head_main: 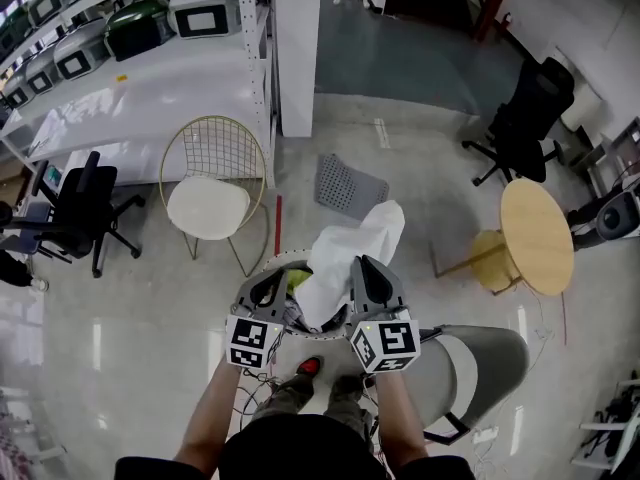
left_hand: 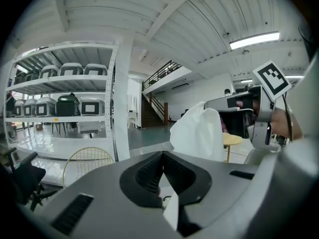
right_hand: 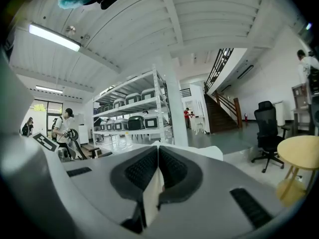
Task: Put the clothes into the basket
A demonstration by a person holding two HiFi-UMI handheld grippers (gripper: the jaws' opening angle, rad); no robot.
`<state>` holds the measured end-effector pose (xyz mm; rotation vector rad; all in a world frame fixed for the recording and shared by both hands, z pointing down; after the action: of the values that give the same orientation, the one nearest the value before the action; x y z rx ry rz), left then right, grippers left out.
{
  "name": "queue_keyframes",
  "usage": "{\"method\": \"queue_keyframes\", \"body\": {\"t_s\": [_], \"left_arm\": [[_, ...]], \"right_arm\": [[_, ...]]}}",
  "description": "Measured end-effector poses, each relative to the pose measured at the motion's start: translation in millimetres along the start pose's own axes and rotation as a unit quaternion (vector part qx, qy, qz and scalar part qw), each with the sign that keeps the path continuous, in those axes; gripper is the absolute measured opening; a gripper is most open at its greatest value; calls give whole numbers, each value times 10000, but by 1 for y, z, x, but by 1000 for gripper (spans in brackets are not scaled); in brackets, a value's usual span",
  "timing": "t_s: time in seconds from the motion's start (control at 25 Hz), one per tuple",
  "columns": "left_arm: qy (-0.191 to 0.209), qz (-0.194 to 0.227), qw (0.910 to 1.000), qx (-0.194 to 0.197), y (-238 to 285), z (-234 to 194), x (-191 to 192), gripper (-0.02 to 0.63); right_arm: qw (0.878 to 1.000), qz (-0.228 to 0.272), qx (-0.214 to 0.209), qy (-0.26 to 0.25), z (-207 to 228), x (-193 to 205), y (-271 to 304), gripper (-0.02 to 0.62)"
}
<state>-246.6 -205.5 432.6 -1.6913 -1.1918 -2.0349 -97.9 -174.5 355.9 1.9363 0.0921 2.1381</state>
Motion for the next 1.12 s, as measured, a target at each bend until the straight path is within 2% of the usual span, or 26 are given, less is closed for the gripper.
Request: {"method": "queue_keyframes", "body": {"t_s": [0.48,0.76,1.12], "left_arm": [[-548,-619,9959,-368,10,-31,82,6],[-876,-930,9906,-480,29,-40,132,8],[-1289,-1364,9810,-485,71,-41,208,8]], "right_arm": [[9920,-1130,-524,190,-19,113,61,34],[9812,-1782,-649,365,-15,185,90,34],[9613,-2609,-791,391,-11,295,121,34]]}}
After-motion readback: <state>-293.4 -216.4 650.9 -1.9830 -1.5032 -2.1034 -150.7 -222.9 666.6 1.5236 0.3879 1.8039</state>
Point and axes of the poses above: the fingertips, and each gripper's own axes: y forward along the fingers, z to its right, x out of its underside, the point moved 1 cm from there along -y, backward along the fingers, and after that the axes turned 8 degrees about -z, right-handed, at the moved point
